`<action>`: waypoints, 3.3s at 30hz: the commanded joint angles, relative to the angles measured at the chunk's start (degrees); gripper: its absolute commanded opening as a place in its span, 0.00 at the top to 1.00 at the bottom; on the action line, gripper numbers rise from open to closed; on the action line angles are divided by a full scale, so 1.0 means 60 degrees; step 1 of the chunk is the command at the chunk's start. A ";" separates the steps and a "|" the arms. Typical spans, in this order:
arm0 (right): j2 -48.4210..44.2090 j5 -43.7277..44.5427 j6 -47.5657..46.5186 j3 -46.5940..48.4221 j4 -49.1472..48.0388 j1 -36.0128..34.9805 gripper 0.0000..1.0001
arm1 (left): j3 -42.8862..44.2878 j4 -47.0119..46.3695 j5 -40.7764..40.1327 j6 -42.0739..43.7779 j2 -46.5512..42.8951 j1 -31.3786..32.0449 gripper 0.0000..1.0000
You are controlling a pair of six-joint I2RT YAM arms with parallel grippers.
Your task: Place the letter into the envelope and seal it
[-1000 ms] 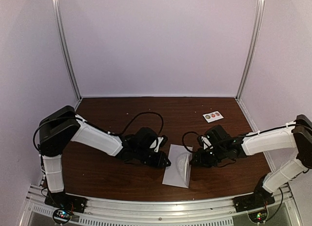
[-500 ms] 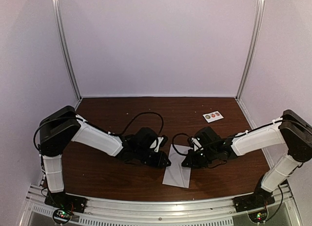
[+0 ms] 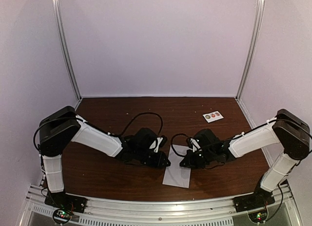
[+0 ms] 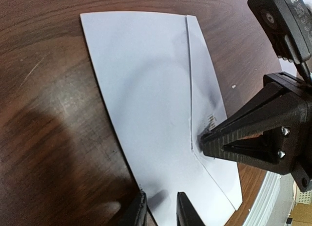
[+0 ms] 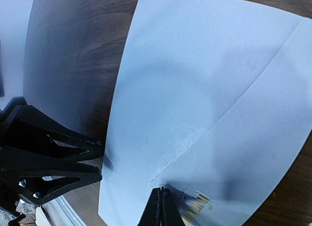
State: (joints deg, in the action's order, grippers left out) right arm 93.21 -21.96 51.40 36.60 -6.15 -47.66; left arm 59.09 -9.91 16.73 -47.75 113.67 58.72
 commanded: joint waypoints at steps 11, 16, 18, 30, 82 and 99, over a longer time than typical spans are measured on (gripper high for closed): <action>0.1317 -0.0116 0.0158 0.0477 -0.0107 -0.0465 1.00 | -0.1834 -0.0410 -0.0787 -0.0775 -0.1855 0.0280 0.76; 0.0585 -0.0097 -0.0006 0.0837 0.0527 -0.0465 1.00 | -0.1671 -0.0010 -0.1107 -0.0732 -0.2253 0.0217 0.74; -0.0110 0.0137 -0.0201 0.1195 0.1182 -0.0443 0.90 | -0.1441 0.0228 -0.1196 -0.0630 -0.2459 0.0137 0.73; -0.1658 0.2333 -0.2816 0.3371 0.4619 0.2304 0.39 | -0.0572 0.1215 -0.1622 0.0189 -0.3856 -0.1157 0.53; 0.4919 0.1418 -0.5431 0.7629 0.2965 0.5947 0.37 | -0.1274 0.1506 -0.0807 0.0481 -0.4521 -0.2638 0.52; 0.3889 -0.0496 -0.4407 0.4379 0.2004 0.5732 0.39 | -0.1321 0.1462 -0.0762 0.0548 -0.4545 -0.2638 0.52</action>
State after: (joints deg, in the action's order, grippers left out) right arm 116.92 -20.27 21.96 70.24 1.61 -12.43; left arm 51.86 0.21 11.81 -44.66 87.74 43.44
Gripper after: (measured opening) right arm 0.618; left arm 0.479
